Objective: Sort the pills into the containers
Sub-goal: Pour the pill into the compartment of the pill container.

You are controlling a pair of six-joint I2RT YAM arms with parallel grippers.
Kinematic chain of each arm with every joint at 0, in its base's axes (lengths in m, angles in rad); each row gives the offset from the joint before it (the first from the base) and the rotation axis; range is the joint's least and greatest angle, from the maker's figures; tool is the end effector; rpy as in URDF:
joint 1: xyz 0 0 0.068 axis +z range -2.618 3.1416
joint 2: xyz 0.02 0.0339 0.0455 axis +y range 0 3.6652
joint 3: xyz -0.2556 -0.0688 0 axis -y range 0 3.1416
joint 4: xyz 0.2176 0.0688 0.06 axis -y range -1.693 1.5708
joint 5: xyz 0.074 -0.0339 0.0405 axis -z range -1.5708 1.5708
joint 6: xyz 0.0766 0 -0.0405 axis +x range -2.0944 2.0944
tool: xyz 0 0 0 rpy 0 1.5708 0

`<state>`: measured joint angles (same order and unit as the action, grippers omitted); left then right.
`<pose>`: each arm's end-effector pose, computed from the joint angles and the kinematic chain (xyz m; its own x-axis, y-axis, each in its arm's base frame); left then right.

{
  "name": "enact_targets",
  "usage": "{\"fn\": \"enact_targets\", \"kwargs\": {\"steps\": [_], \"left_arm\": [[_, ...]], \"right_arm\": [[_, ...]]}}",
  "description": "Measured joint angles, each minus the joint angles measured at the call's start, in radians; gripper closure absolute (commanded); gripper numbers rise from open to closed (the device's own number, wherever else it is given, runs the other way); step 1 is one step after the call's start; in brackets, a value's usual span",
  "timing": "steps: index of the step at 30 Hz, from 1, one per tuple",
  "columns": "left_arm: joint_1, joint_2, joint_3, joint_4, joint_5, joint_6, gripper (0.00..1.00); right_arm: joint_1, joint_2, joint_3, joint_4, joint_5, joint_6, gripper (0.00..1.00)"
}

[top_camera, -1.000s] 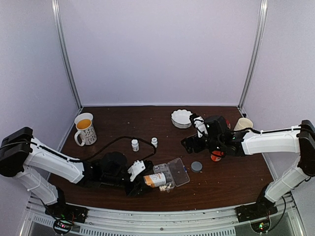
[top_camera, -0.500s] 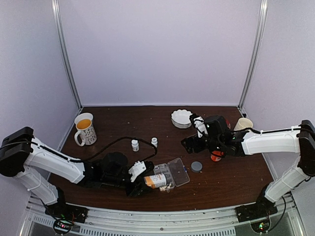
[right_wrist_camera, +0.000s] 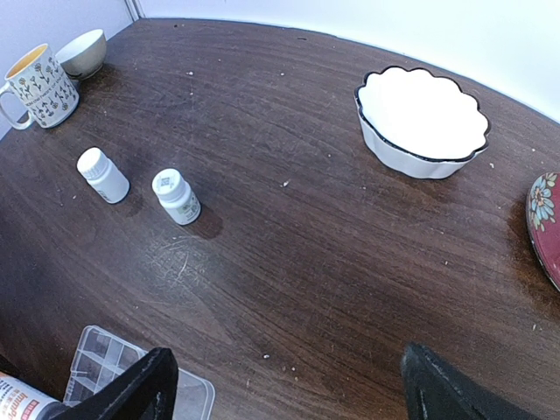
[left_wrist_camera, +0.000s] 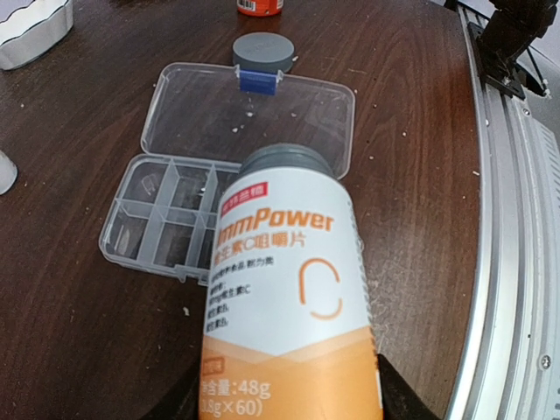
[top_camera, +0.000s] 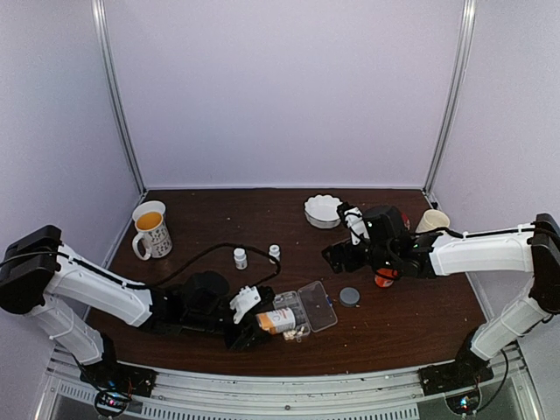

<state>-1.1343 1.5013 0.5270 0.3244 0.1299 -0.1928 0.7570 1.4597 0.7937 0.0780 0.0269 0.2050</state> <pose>0.1151 -0.2702 0.1314 -0.4316 0.4758 -0.7664 0.8757 0.4248 -0.2295 0.2377 0.2218 0.1967 -0.5312 -0.2219 -0.8177 -0.5741 0.8040 0.1548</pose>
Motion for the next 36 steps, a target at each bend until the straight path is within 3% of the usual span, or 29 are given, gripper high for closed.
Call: {"fn": "enact_targets", "kwargs": {"steps": [11, 24, 36], "left_arm": [[-0.002, 0.026, 0.045, -0.036, -0.003, 0.0, 1.0], [-0.002, -0.082, 0.072, -0.124, -0.023, 0.011, 1.0], [-0.002, -0.047, 0.087, -0.188, -0.042, 0.016, 1.0]], "right_arm": [[0.0, 0.0, 0.0, -0.002, 0.0, 0.0, 0.08], [0.0, 0.0, 0.0, -0.006, 0.0, -0.001, 0.08], [0.0, 0.0, 0.0, -0.007, 0.0, -0.001, 0.08]]}}
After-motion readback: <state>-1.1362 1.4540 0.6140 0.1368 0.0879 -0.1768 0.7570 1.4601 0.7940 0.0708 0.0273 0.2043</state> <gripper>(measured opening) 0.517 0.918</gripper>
